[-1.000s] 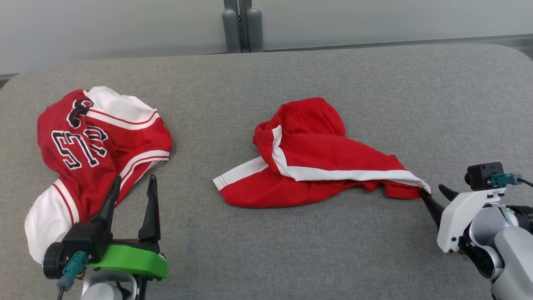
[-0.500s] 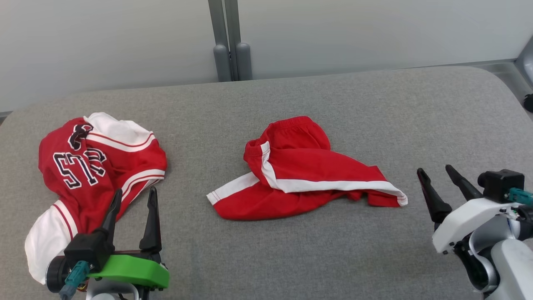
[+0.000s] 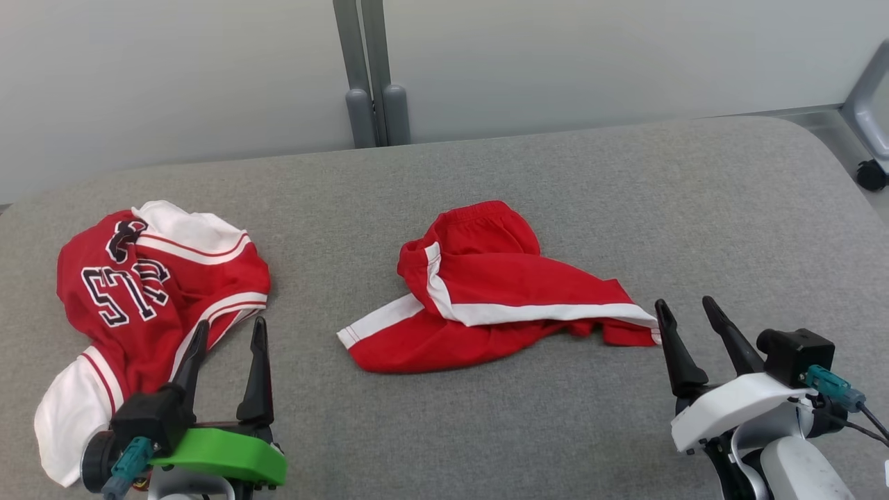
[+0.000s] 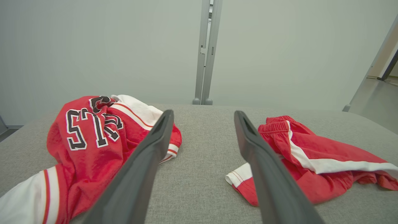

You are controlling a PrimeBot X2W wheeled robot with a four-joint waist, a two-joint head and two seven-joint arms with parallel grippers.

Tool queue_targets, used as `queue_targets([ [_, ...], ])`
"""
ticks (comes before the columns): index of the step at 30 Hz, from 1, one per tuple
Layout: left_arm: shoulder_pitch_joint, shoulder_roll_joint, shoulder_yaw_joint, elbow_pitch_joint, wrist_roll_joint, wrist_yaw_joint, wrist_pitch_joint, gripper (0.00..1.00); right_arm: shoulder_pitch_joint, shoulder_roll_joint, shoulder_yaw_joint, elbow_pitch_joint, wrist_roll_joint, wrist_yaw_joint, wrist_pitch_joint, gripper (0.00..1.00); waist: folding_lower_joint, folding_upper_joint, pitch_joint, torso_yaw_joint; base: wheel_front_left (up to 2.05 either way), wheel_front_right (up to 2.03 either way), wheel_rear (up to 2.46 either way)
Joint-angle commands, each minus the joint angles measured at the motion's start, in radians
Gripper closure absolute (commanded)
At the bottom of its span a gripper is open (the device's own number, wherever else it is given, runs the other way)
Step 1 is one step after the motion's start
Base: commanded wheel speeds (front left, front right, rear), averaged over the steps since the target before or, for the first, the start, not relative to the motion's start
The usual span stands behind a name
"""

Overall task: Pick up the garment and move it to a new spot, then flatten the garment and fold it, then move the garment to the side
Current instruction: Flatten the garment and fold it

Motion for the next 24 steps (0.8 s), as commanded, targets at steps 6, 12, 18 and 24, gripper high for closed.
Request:
queue_targets([
  [6, -0.024, 0.012, -0.020, 0.006, -0.004, -0.016, 0.032, 0.00, -0.017, -0.009, 0.009, 0.007, -0.010, 0.000, 0.009, 0.00, 0.0000, 0.0000, 0.006, -0.021, 0.00, 0.00, 0.00],
  [12, -0.122, 0.022, -0.104, 0.025, -0.023, -0.095, 0.201, 0.00, -0.030, -0.004, 0.012, 0.010, -0.007, 0.000, 0.003, 0.00, 0.0000, 0.0000, 0.031, -0.045, 0.00, 0.00, 0.00],
  [18, -0.297, 0.057, -0.197, 0.075, -0.143, -0.169, 0.512, 0.00, -0.056, 0.003, 0.023, 0.021, -0.004, 0.000, -0.004, 0.00, 0.0000, 0.0000, 0.057, -0.092, 0.00, 0.00, 0.00],
  [24, -0.480, 0.150, -0.294, 0.103, -0.308, -0.180, 0.744, 0.00, -0.092, 0.022, 0.043, 0.038, 0.004, 0.000, -0.025, 0.00, 0.0000, 0.0000, 0.109, -0.170, 0.00, 0.00, 0.00],
])
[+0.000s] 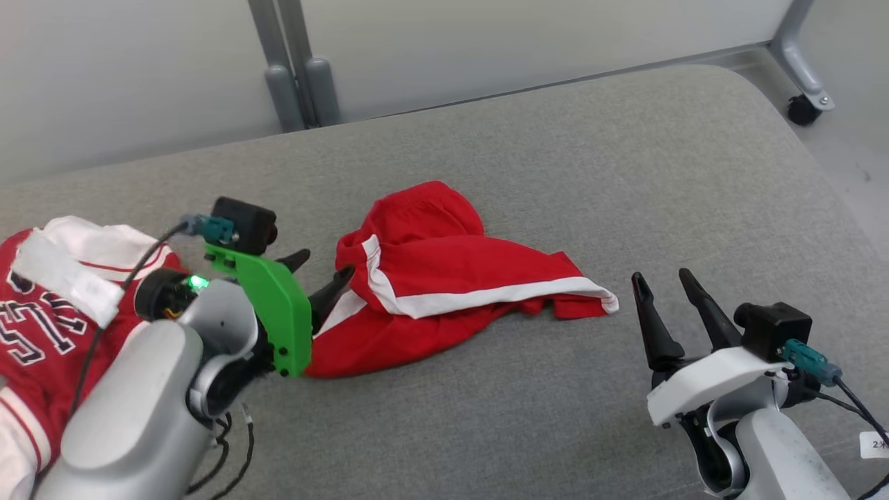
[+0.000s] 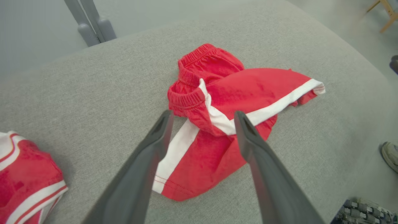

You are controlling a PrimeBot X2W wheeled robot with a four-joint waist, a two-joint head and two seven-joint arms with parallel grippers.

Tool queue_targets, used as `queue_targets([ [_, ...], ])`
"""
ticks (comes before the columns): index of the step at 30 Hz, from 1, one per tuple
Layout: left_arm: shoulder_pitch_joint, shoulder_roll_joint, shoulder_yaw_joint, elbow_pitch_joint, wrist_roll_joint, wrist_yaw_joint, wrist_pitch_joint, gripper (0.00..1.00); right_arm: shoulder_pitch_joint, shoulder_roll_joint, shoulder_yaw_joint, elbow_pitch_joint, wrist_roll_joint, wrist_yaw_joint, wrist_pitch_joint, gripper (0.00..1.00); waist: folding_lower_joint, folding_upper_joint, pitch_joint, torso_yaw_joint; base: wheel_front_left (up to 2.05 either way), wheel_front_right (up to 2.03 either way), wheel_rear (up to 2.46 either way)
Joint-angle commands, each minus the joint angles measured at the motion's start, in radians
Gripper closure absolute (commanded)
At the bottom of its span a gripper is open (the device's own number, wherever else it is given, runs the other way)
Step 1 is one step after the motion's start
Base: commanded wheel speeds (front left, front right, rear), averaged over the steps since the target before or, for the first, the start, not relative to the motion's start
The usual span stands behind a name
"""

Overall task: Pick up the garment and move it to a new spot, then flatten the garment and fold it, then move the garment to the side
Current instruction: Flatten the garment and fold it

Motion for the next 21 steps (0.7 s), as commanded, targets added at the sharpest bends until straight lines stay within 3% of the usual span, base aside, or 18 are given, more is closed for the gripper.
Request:
queue_targets([
  [1, -0.043, 0.030, -0.020, 0.009, -0.033, -0.003, 0.026, 0.00, -0.020, 0.005, 0.006, 0.005, 0.003, 0.000, -0.011, 0.00, 0.0000, -0.0001, 0.050, -0.062, 0.00, 0.00, 0.00],
  [9, -0.212, 0.152, -0.167, 0.071, -0.177, -0.004, 0.144, 0.00, -0.068, 0.026, 0.025, 0.035, 0.015, 0.000, -0.047, 0.00, 0.0000, -0.0001, 0.111, -0.156, 0.00, 0.00, 0.00],
  [21, -0.341, 0.218, -0.340, 0.141, -0.276, -0.004, 0.204, 0.00, -0.099, 0.034, 0.047, 0.078, 0.032, 0.000, -0.073, 0.00, 0.0000, -0.0001, 0.134, -0.214, 0.00, 0.00, 0.00],
])
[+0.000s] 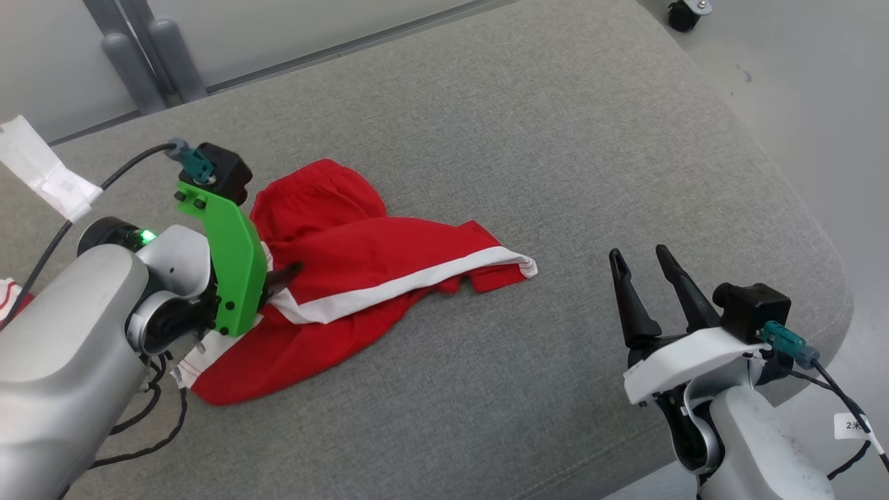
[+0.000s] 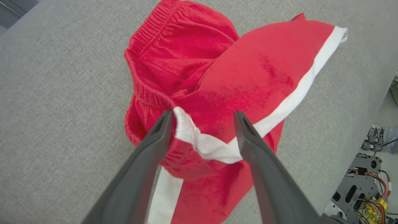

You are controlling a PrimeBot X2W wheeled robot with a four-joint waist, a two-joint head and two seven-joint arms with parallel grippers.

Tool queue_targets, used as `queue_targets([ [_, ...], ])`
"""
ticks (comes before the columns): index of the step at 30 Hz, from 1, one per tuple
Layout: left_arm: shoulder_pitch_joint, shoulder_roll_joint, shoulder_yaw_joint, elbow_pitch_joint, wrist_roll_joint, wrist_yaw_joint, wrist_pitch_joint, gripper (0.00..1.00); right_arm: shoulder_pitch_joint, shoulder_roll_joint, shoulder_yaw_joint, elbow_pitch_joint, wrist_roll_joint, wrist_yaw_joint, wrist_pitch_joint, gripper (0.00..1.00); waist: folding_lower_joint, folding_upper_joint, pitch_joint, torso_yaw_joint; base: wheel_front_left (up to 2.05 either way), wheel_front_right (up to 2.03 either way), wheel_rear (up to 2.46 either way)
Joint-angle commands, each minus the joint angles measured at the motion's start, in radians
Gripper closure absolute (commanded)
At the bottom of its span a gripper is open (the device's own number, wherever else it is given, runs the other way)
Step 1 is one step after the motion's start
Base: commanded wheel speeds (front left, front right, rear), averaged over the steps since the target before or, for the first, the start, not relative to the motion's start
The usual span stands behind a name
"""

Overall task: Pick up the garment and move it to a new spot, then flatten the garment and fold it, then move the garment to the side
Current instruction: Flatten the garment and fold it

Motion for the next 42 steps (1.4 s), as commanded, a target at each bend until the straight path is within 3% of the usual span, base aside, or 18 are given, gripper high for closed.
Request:
queue_targets([
  [1, -0.020, 0.019, -0.009, 0.011, -0.002, -0.003, 0.005, 0.00, -0.010, 0.000, 0.001, 0.004, 0.009, 0.000, -0.006, 0.00, -0.0001, 0.0000, 0.004, -0.007, 0.00, 0.00, 0.00],
  [3, -0.029, 0.024, -0.028, 0.024, -0.005, -0.003, 0.005, 0.40, -0.007, -0.002, -0.003, 0.009, 0.008, 0.000, -0.009, 0.00, -0.0001, 0.0000, 0.000, -0.002, 0.00, 0.00, 0.00],
  [4, -0.032, 0.025, -0.036, 0.026, -0.010, -0.003, 0.000, 0.92, -0.004, -0.005, -0.006, 0.012, 0.007, 0.000, -0.010, 0.00, -0.0001, 0.0000, -0.004, 0.003, 0.00, 0.00, 0.00],
  [5, -0.033, 0.027, -0.039, 0.030, -0.016, -0.003, -0.005, 1.00, -0.002, -0.008, -0.010, 0.014, 0.007, 0.000, -0.010, 0.00, -0.0001, 0.0000, -0.008, 0.008, 0.00, 0.00, 0.00],
  [12, -0.002, 0.044, -0.054, -0.002, -0.109, -0.003, -0.030, 1.00, 0.023, -0.029, -0.012, 0.025, 0.008, 0.000, -0.007, 0.00, -0.0001, 0.0000, -0.054, 0.090, 0.00, 0.00, 0.00],
  [23, 0.213, 0.147, 0.049, -0.136, -0.302, -0.003, -0.197, 1.00, 0.060, -0.057, -0.016, 0.006, 0.012, 0.000, 0.022, 0.00, -0.0001, 0.0000, -0.097, 0.214, 0.00, 0.00, 0.00],
  [27, 0.310, 0.150, 0.072, -0.166, -0.346, -0.003, -0.275, 1.00, 0.068, -0.062, -0.022, -0.003, 0.008, 0.000, 0.032, 0.00, -0.0001, 0.0000, -0.100, 0.239, 0.00, 0.00, 0.00],
  [28, 0.328, 0.145, 0.073, -0.169, -0.352, -0.003, -0.292, 0.92, 0.069, -0.063, -0.024, -0.005, 0.007, 0.000, 0.033, 0.00, -0.0001, 0.0000, -0.101, 0.244, 0.00, 0.00, 0.00],
  [29, 0.352, 0.139, 0.074, -0.164, -0.355, -0.003, -0.314, 0.56, 0.073, -0.064, -0.023, -0.007, 0.006, 0.000, 0.038, 0.00, -0.0001, 0.0000, -0.103, 0.250, 0.00, 0.00, 0.00],
  [30, 0.368, 0.135, 0.072, -0.158, -0.354, -0.003, -0.329, 0.00, 0.076, -0.066, -0.024, -0.008, 0.005, 0.000, 0.042, 0.00, -0.0001, 0.0000, -0.106, 0.255, 0.00, 0.00, 0.00],
  [34, 0.411, 0.119, 0.071, -0.131, -0.337, -0.003, -0.396, 0.00, 0.082, -0.070, -0.025, -0.015, 0.002, 0.000, 0.051, 0.00, -0.0001, 0.0000, -0.119, 0.270, 0.00, 0.00, 0.00],
  [38, 0.444, 0.132, 0.098, -0.138, -0.277, -0.003, -0.536, 0.00, 0.091, -0.072, -0.025, -0.028, -0.003, 0.000, 0.046, 0.00, -0.0001, 0.0000, -0.141, 0.277, 0.00, 0.00, 0.00],
  [42, 0.486, 0.149, 0.175, -0.180, -0.206, 0.056, -0.753, 0.00, 0.114, -0.072, -0.035, -0.046, -0.008, 0.000, 0.036, 0.00, -0.0001, 0.0000, -0.163, 0.289, 0.00, 0.00, 0.00],
])
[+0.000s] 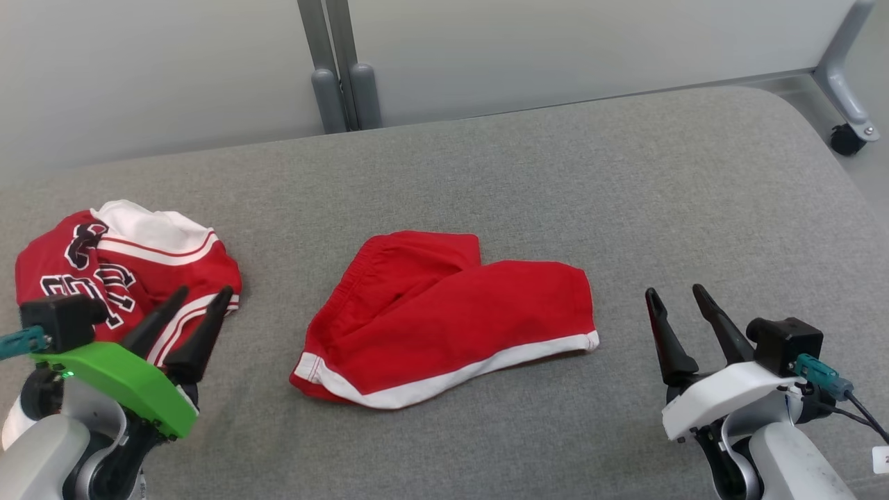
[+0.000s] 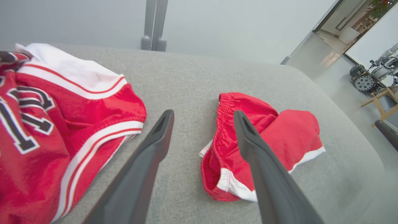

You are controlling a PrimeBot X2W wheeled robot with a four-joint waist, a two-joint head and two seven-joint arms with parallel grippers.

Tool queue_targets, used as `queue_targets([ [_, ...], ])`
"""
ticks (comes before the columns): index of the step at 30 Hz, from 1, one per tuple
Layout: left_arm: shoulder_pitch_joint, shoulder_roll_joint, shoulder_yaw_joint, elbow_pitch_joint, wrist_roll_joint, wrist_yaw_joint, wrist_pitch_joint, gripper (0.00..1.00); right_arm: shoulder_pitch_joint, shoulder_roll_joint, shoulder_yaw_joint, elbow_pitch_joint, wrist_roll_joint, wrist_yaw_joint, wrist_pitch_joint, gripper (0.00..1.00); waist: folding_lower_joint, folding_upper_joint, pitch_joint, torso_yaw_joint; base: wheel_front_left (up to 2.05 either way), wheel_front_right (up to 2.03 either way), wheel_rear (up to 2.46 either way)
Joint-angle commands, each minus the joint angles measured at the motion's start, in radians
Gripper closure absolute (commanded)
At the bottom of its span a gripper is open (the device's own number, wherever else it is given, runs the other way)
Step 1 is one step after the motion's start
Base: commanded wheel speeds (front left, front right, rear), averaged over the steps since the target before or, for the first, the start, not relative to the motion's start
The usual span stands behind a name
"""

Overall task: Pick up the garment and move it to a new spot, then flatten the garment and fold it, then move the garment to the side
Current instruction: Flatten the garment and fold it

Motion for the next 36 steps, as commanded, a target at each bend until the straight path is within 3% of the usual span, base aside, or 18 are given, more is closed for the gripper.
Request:
queue_targets([
  [1, 0.038, 0.006, 0.022, -0.021, 0.026, 0.032, -0.064, 0.00, 0.017, -0.001, -0.003, -0.010, -0.006, 0.000, -0.010, 0.00, 0.0000, 0.0000, -0.017, 0.013, 0.00, 0.00, 0.00],
  [7, 0.121, -0.021, 0.092, -0.119, 0.143, 0.173, -0.211, 0.00, 0.051, 0.003, -0.022, -0.054, -0.030, 0.000, -0.038, 0.00, 0.0000, 0.0000, -0.042, 0.035, 0.00, 0.00, 0.00],
  [10, 0.171, -0.074, 0.155, -0.160, 0.215, 0.232, -0.224, 0.00, 0.073, 0.009, -0.036, -0.080, -0.051, 0.000, -0.050, 0.00, 0.0000, 0.0000, -0.050, 0.049, 0.00, 0.00, 0.00],
  [14, 0.276, -0.183, 0.283, -0.197, 0.365, 0.270, -0.222, 0.00, 0.108, 0.021, -0.057, -0.103, -0.072, 0.000, -0.057, 0.00, 0.0000, 0.0000, -0.058, 0.064, 0.00, 0.00, 0.00],
  [20, 0.390, -0.305, 0.380, -0.184, 0.574, 0.238, -0.222, 0.00, 0.147, 0.039, -0.082, -0.097, -0.105, 0.000, -0.060, 0.00, 0.0000, 0.0000, -0.067, 0.073, 0.00, 0.00, 0.00],
  [26, 0.420, -0.382, 0.424, -0.137, 0.647, 0.174, -0.222, 0.00, 0.150, 0.041, -0.073, -0.077, -0.115, 0.000, -0.059, 0.00, 0.0000, 0.0000, -0.070, 0.074, 0.00, 0.00, 0.00],
  [36, 0.427, -0.447, 0.507, -0.112, 0.708, 0.103, -0.222, 0.00, 0.129, 0.036, -0.072, -0.071, -0.117, 0.000, -0.054, 0.00, 0.0000, 0.0000, -0.069, 0.065, 0.00, 0.00, 0.00],
])
